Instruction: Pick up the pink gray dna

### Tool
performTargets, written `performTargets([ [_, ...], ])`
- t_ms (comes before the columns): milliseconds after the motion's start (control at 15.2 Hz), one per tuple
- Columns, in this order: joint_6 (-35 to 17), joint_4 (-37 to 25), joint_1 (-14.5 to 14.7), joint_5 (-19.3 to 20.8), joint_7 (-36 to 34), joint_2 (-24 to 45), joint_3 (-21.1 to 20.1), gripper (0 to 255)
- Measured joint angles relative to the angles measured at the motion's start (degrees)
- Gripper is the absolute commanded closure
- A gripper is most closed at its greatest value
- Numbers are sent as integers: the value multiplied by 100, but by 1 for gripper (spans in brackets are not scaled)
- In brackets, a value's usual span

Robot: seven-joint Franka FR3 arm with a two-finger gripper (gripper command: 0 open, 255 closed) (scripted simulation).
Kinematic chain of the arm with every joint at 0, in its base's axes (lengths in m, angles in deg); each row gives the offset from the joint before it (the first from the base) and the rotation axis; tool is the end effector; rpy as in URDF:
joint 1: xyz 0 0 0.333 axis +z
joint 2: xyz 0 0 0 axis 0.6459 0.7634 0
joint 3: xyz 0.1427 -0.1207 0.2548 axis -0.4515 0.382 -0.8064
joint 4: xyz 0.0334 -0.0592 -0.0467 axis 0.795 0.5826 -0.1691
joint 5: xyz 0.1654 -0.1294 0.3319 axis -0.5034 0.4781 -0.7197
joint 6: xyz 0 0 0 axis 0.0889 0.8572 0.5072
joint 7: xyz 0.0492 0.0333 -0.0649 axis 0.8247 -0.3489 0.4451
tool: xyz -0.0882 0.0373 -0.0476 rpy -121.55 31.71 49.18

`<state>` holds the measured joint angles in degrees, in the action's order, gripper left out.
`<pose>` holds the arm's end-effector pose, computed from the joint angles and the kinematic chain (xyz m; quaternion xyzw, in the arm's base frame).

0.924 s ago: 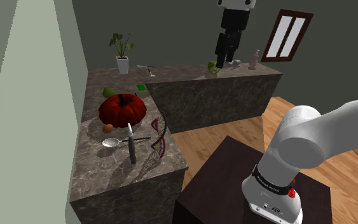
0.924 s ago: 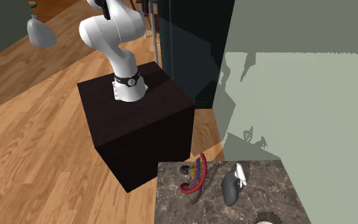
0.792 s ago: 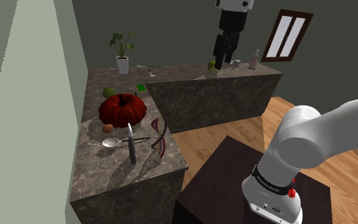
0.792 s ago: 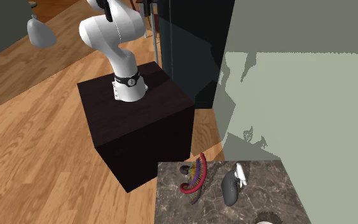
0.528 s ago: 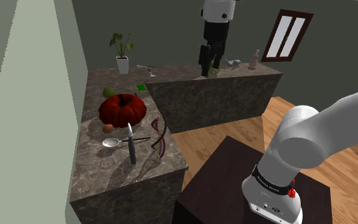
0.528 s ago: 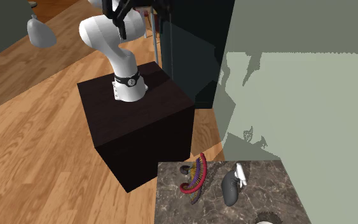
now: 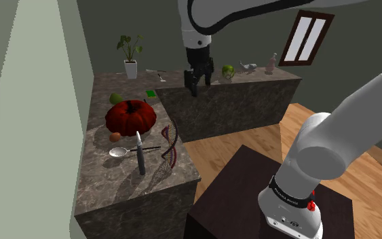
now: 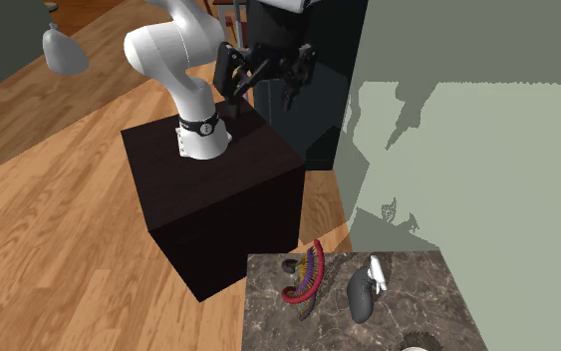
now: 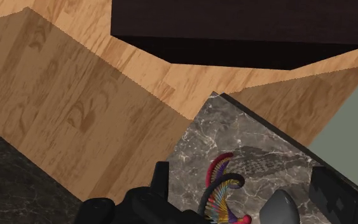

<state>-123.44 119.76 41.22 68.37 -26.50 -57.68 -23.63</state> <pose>0.4220 0.0515 0.5099 0.9934 0.0168 -0.0636 0.0935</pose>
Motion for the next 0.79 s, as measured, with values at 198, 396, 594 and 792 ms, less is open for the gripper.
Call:
performTargets([
  [198,-214,-264,-13,217,-321,724,-172,0],
  [396,-376,-574,-5,474,-662,1467,-308,0],
  [594,-413,-970,11,760,-944,2179,-374,0],
  [792,-446,-1399,72,1060,-1245,2948,-399,0],
])
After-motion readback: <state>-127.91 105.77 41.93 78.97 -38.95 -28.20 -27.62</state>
